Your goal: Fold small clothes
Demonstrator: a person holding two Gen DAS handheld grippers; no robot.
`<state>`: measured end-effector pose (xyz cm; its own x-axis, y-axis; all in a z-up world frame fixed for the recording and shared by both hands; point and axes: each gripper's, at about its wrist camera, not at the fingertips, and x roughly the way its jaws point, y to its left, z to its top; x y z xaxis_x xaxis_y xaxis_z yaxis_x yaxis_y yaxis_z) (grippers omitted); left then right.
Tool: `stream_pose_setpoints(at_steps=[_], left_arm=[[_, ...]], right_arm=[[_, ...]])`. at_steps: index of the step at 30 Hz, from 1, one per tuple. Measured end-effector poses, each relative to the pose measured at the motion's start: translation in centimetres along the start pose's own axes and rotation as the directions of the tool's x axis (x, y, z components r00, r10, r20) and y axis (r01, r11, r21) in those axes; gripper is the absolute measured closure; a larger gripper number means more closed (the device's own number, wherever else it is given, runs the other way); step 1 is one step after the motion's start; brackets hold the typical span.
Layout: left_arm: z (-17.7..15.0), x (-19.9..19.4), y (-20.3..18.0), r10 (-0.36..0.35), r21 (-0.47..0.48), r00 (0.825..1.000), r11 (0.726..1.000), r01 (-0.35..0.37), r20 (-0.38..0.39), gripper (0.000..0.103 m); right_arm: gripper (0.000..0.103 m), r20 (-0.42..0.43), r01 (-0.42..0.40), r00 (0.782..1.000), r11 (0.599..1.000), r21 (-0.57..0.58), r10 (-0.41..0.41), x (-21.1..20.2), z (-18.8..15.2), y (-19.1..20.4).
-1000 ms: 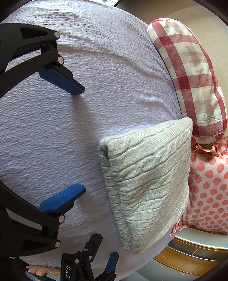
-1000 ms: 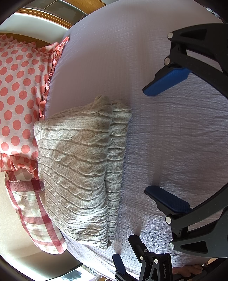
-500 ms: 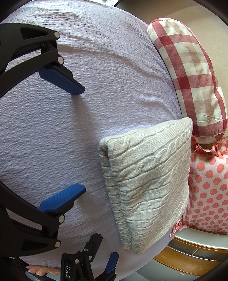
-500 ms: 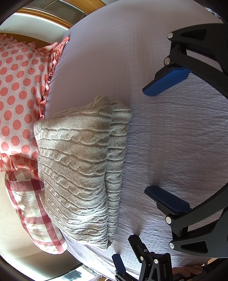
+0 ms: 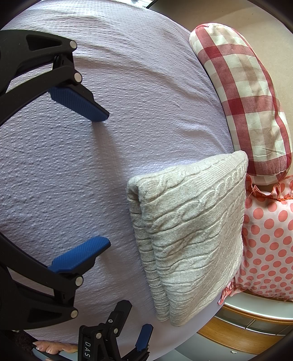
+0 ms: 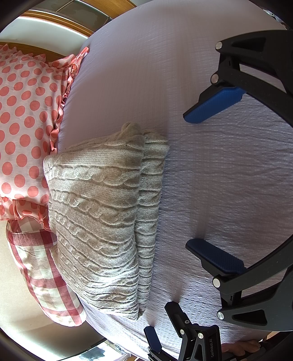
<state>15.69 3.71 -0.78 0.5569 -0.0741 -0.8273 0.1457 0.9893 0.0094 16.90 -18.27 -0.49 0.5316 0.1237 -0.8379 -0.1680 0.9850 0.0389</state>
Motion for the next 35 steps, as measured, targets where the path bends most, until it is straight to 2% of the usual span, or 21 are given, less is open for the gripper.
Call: stream_pose_setpoints(at_steps=[8,16,23,35], left_arm=[[-0.06,0.04,-0.02,-0.001,0.002,1.0,1.0,0.001,-0.002,0.002],[0.53,0.31,-0.01,-0.005,0.005,0.999,1.0,0.005,-0.051,0.002],[0.64,0.36,-0.02,-0.007,0.009,0.998,1.0,0.008,-0.062,0.002],[0.33,0.19,-0.12,-0.004,0.007,0.999,1.0,0.004,-0.032,0.002]], right_arm=[[0.001,0.0,0.0,1.0,1.0,0.0,0.0,0.0,0.0,0.01],[0.001,0.0,0.0,1.0,1.0,0.0,0.0,0.01,0.01,0.04],[0.001,0.0,0.0,1.0,1.0,0.0,0.0,0.01,0.02,0.01],[0.001,0.0,0.0,1.0,1.0,0.0,0.0,0.05,0.03,0.05]])
